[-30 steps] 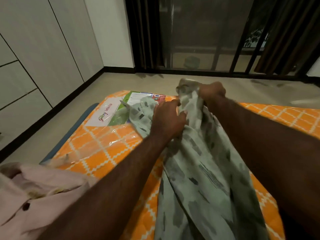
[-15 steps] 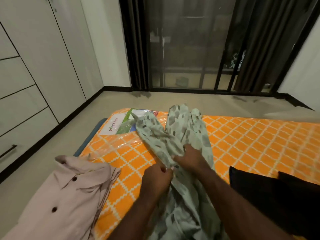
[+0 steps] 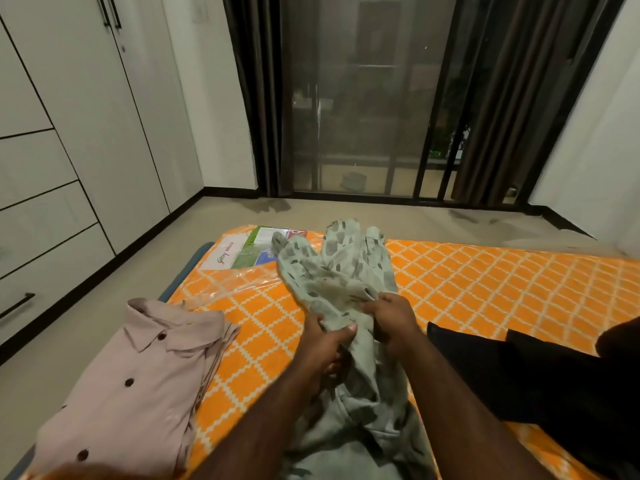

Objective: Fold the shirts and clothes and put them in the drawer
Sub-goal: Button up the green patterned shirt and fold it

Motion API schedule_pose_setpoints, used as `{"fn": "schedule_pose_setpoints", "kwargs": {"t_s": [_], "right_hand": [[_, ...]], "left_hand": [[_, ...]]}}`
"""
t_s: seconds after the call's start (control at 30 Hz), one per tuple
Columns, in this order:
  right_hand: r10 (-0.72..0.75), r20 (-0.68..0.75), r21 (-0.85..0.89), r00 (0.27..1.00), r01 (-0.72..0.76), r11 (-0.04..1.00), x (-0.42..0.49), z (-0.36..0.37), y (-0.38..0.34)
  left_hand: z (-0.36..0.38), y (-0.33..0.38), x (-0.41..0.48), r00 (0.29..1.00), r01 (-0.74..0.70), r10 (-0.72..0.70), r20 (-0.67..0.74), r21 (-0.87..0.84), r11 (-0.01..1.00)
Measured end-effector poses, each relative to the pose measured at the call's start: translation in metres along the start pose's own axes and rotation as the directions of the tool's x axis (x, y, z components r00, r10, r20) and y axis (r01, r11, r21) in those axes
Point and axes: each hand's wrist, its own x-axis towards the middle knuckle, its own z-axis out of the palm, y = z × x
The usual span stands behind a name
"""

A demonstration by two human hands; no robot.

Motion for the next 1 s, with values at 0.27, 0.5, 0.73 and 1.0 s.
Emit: {"fn": "schedule_pose_setpoints", "kwargs": {"t_s": [0.27, 0.5, 0.73, 1.0], "right_hand": [[0.045, -0.045, 0.183, 0.998, -0.036, 0.982, 0.010, -0.011, -0.002], [-0.100, 0.153, 0.256, 0.983, 0.058, 0.965, 0.001, -0.014, 0.000], [-0.346, 0.131, 0.226, 0.929, 0.312, 0.923, -0.002, -0.009, 0.010], [-0.336, 0.035, 0.298, 0.941, 0.311, 0.902, 0.010, -0.023, -0.005]], "left_hand": [[0.013, -0.012, 0.013, 0.941, -0.335, 0.329, 0.076, 0.101, 0.937], [0.017, -0.013, 0.012, 0.900, -0.397, 0.420, 0.113, -0.180, 0.900], [0.013, -0.003, 0.005, 0.937, -0.228, 0.328, 0.118, -0.503, 0.834], [0.023, 0.003, -0.007, 0.936, -0.178, 0.306, 0.174, -0.516, 0.838]]}}
